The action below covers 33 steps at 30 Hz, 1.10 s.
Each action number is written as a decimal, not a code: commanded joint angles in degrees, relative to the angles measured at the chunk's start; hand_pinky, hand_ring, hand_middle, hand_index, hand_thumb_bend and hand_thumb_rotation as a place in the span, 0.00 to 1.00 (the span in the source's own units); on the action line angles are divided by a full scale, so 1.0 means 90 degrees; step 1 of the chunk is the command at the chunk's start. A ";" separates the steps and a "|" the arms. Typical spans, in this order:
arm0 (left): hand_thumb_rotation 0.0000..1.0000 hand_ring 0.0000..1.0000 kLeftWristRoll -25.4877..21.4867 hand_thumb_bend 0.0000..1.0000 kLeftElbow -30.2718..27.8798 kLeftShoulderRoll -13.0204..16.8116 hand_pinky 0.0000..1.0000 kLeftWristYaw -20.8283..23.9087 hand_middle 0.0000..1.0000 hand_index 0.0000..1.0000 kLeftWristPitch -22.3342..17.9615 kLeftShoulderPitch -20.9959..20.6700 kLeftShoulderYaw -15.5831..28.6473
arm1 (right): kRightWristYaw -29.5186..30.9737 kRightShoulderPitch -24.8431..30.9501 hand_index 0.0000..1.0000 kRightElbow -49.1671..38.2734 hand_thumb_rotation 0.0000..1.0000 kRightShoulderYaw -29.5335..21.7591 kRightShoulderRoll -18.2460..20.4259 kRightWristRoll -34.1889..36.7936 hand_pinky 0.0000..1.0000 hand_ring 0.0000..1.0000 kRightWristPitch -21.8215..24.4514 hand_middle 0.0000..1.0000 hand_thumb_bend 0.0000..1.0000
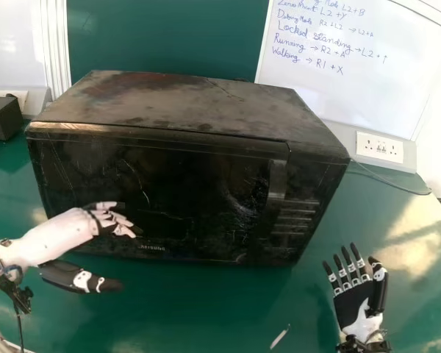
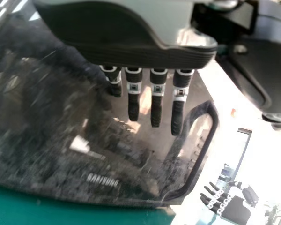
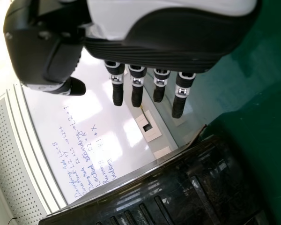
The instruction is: Put biscuit inside oven
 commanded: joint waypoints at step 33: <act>0.78 0.94 -0.3254 0.76 -0.5002 -0.4280 0.97 0.0923 0.92 0.80 0.0795 0.7542 0.0756 | 0.0219 -0.0060 1.00 -0.0068 1.00 -0.0020 0.0108 -0.0040 0.97 1.00 -0.0090 1.00 0.65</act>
